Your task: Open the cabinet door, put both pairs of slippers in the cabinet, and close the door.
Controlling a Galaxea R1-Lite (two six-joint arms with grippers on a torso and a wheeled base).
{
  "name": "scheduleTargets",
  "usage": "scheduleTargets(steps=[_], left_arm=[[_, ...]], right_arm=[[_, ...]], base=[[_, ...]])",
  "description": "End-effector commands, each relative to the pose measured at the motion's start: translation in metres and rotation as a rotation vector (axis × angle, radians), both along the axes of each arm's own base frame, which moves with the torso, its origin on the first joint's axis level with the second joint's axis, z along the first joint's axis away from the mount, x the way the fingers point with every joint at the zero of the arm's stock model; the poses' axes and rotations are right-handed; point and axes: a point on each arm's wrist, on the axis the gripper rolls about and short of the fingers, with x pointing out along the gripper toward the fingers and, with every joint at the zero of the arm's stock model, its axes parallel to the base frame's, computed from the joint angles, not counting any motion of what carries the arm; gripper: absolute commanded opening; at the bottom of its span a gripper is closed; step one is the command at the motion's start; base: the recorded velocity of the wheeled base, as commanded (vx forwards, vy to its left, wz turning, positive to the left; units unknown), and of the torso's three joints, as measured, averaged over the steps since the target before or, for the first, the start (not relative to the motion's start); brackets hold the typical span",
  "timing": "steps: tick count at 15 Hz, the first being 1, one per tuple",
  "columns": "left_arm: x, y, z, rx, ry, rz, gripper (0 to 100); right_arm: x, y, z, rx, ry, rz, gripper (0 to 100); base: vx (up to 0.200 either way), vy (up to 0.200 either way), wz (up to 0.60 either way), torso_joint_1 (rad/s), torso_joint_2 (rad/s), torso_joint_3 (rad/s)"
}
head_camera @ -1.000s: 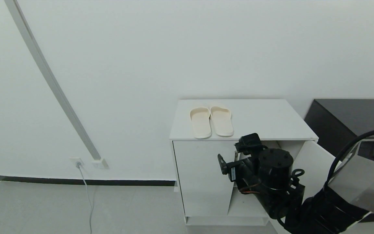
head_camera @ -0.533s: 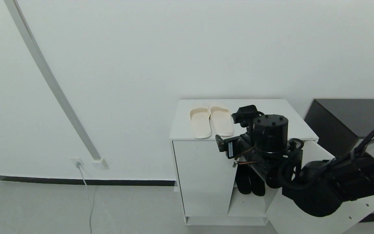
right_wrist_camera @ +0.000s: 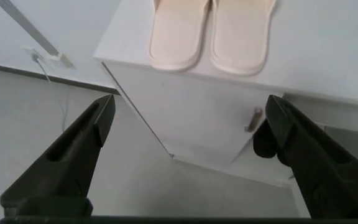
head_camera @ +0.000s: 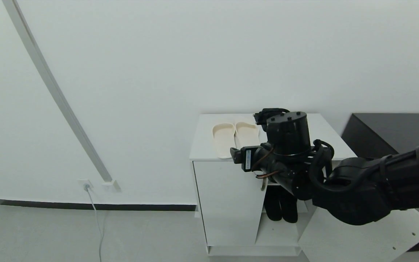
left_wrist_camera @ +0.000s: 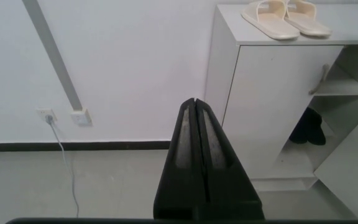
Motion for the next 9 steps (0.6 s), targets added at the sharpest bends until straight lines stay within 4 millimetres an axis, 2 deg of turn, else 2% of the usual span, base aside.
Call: scheduleTargets(steps=[1, 8, 9], left_arm=[[0.0, 0.0, 0.0, 0.0, 0.001, 0.0, 0], [0.0, 0.0, 0.0, -0.003, 0.002, 0.002, 0], [0.0, 0.0, 0.0, -0.003, 0.002, 0.002, 0]], right_arm=[[0.004, 0.005, -0.011, -0.015, 0.014, -0.003, 100], [0.029, 0.026, -0.06, -0.035, -0.017, 0.001, 100], [0.034, 0.029, -0.068, -0.04, -0.018, 0.001, 100]], base=[[0.2, 0.0, 0.0, 0.012, 0.0, 0.002], [0.2, 0.0, 0.0, 0.008, 0.01, 0.001], [0.0, 0.0, 0.0, 0.0, 0.0, 0.0]])
